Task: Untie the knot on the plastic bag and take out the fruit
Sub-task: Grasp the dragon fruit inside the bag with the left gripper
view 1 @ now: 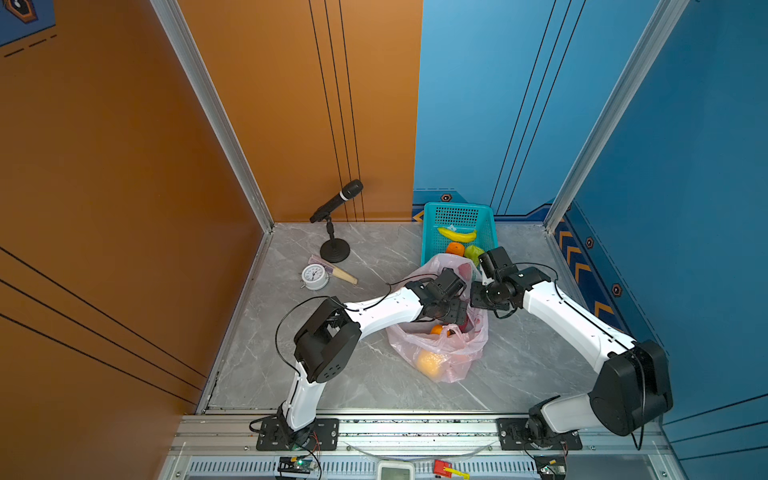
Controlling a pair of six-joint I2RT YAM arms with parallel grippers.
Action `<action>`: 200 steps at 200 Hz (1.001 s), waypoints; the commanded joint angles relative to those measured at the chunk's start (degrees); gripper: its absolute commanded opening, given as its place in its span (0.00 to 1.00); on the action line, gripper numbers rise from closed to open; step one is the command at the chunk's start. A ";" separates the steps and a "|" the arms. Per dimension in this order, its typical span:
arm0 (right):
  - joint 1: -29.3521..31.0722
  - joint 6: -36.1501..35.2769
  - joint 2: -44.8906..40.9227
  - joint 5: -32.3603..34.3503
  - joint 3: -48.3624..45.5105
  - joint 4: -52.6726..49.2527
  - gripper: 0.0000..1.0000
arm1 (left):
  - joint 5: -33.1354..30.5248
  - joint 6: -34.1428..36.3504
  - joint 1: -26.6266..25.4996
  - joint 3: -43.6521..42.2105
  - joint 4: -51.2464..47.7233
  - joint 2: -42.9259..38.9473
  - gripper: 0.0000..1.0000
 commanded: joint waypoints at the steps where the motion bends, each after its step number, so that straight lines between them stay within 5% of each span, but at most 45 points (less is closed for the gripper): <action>1: -0.07 0.73 -2.83 0.69 1.59 -2.31 0.09 | 0.64 -1.74 0.97 2.22 0.48 1.97 0.97; 200: -0.40 1.79 -8.90 -0.93 -0.68 -3.66 0.11 | -2.61 -4.21 2.86 11.57 -8.18 12.63 0.99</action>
